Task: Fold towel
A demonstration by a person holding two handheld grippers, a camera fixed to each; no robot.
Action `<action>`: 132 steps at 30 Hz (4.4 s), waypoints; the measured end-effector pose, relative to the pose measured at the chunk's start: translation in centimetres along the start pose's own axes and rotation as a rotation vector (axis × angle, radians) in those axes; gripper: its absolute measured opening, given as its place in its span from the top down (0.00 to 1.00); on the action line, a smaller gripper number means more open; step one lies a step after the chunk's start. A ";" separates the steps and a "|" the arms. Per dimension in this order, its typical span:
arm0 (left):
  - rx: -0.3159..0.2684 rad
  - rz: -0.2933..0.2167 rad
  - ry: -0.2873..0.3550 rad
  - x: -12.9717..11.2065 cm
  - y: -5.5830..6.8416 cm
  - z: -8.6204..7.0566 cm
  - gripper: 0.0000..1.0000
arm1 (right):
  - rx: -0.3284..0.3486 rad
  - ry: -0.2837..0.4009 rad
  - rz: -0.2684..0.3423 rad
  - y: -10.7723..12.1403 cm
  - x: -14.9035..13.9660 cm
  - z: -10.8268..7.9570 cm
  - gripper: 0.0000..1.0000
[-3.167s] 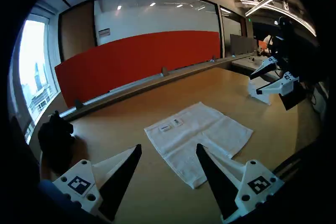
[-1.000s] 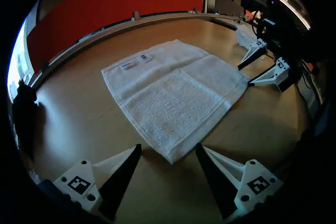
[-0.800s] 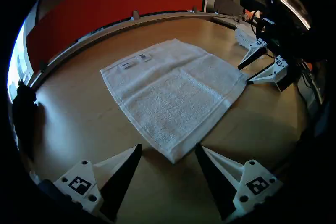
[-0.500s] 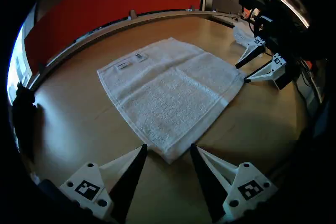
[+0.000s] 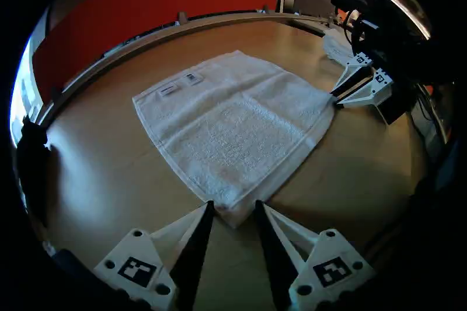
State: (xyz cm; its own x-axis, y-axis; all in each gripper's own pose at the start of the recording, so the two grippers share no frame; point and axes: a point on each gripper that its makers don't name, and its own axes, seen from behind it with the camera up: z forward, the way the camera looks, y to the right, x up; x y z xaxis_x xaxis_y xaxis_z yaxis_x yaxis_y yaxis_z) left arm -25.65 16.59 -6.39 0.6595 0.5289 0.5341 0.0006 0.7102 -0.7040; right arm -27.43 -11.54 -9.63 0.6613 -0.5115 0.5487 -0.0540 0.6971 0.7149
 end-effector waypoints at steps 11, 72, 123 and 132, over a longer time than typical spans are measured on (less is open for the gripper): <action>0.010 -0.013 -0.011 0.2 -0.1 -0.1 0.84 | 0.029 0.005 0.019 -0.9 0.1 -0.3 0.90; -0.025 -0.191 0.021 6.2 2.8 -11.4 0.84 | 0.029 0.131 0.023 -2.6 7.9 -11.2 0.90; 0.022 -0.167 -0.007 9.6 -3.6 -3.7 0.84 | 0.009 0.030 -0.008 4.6 9.1 -3.8 0.90; 0.020 -0.174 -0.019 9.6 -4.0 -2.8 0.84 | 0.012 0.010 -0.005 5.1 8.8 -2.9 0.90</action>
State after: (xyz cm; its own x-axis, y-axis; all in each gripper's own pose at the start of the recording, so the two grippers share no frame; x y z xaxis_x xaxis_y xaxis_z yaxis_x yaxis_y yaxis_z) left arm -17.23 17.56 0.29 0.6365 0.4056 0.6560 0.0984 0.8009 -0.5906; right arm -19.73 -11.06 -2.39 0.6688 -0.5103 0.5406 -0.0590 0.6884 0.7229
